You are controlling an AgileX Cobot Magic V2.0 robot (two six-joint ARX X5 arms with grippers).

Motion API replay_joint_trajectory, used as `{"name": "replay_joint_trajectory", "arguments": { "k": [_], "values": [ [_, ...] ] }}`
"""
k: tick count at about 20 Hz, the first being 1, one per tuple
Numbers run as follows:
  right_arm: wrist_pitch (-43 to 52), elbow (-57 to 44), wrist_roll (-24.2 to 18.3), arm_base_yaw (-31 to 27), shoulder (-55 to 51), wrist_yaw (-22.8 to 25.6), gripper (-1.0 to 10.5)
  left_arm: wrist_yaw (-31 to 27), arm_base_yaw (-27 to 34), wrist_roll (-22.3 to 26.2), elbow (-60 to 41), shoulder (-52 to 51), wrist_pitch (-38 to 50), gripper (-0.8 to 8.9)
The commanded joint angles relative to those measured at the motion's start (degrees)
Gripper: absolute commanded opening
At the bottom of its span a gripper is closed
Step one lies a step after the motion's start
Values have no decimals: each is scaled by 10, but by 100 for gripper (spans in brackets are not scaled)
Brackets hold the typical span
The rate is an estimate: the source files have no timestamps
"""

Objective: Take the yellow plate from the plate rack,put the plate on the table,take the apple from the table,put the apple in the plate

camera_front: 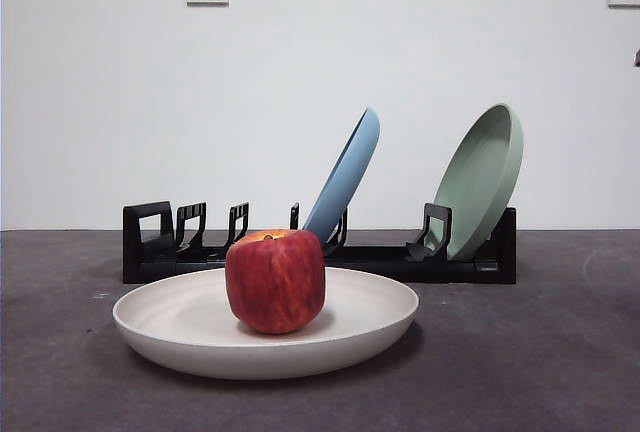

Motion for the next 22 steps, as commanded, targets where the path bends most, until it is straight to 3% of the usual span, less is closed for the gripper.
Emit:
{"name": "replay_joint_trajectory", "arguments": {
  "k": [1, 9, 22],
  "values": [
    [2, -4, 5, 0, 0, 2, 0, 1, 16, 7, -48, -22, 30, -1],
    [2, -4, 5, 0, 0, 2, 0, 1, 22, 1, -170, -75, 94, -1],
    [0, -4, 5, 0, 0, 2, 0, -1, 22, 1, -172, -75, 64, -1]
  ]
}}
